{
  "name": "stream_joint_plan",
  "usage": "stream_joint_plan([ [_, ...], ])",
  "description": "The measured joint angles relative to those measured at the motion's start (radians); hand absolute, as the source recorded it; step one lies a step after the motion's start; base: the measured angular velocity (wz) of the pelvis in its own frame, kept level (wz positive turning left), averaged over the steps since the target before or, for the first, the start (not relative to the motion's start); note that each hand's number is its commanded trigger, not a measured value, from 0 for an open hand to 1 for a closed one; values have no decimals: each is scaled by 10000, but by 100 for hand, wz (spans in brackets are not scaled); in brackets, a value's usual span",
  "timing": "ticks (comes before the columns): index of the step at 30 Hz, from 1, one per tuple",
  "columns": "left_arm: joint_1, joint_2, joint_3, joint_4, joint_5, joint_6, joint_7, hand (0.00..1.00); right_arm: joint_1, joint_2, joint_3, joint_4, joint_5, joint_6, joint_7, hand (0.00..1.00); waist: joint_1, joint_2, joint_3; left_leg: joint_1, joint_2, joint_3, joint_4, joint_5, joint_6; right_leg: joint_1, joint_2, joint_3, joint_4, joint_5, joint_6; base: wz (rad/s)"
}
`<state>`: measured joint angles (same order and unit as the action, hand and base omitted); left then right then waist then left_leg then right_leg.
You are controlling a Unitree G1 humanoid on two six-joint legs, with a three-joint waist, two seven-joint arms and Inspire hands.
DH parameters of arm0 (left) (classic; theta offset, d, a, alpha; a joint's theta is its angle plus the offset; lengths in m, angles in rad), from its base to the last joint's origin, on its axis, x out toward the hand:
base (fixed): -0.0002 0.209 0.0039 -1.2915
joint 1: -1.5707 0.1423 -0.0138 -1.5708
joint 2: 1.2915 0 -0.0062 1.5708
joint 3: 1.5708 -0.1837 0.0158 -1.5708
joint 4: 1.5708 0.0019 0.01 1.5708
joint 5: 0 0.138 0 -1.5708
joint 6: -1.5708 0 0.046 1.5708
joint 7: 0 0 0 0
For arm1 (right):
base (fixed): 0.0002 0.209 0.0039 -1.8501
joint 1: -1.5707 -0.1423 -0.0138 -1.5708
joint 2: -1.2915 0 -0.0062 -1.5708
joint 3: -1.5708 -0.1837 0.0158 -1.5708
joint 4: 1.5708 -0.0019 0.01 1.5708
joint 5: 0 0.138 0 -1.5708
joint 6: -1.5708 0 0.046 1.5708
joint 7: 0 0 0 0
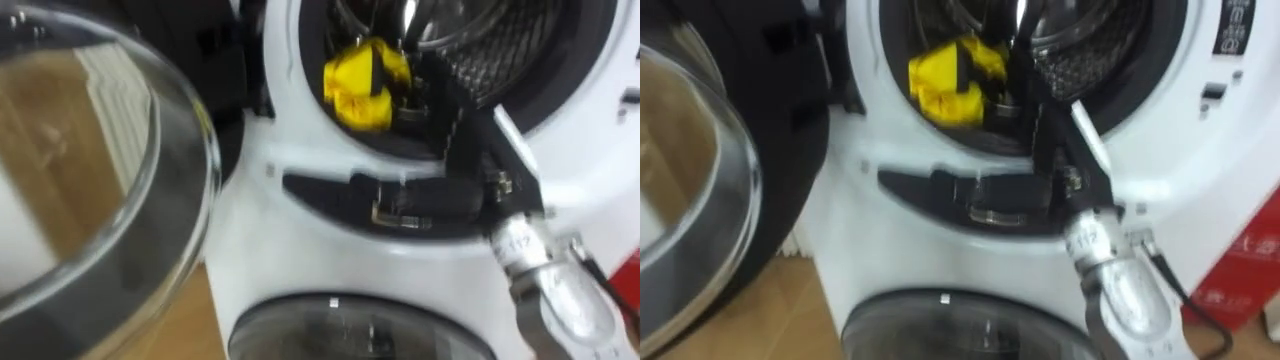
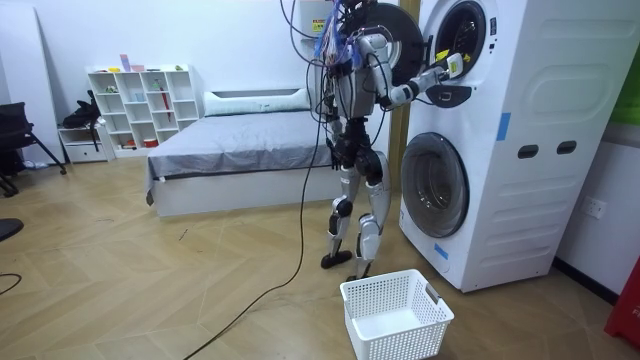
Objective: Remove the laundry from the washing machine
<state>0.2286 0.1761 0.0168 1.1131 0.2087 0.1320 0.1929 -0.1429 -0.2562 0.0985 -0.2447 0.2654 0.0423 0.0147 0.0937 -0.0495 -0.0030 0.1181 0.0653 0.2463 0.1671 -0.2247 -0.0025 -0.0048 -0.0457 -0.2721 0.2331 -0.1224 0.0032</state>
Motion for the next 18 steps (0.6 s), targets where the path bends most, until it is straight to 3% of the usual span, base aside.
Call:
stream_joint_plan([
  [3, 90, -110, -10, -1, 25, 30, -97, 0, -1, 5, 1, -41, -61, 0, 40, 0, -26, -58, 42, -36, 99, 0, 4, 2, -34, 52, 50, -19, -148, 46, -74, 0],
  [11, 26, -103, 1, -237, 273, -8, -161, 0, -35, 6, -308, -619, 24, 35, -6, 0, -163, -13, 55, -113, 91, -43, -4, -3, -34, 4, 51, -55, -174, 46, -74, 1],
  [18, 111, -63, 145, -385, 480, -82, -273, 0, -798, -99, -976, -1148, -1, 12, -492, 0, -551, 20, 32, -28, 110, -4, -42, -25, -79, 100, 170, -67, -314, 47, -75, 0],
])
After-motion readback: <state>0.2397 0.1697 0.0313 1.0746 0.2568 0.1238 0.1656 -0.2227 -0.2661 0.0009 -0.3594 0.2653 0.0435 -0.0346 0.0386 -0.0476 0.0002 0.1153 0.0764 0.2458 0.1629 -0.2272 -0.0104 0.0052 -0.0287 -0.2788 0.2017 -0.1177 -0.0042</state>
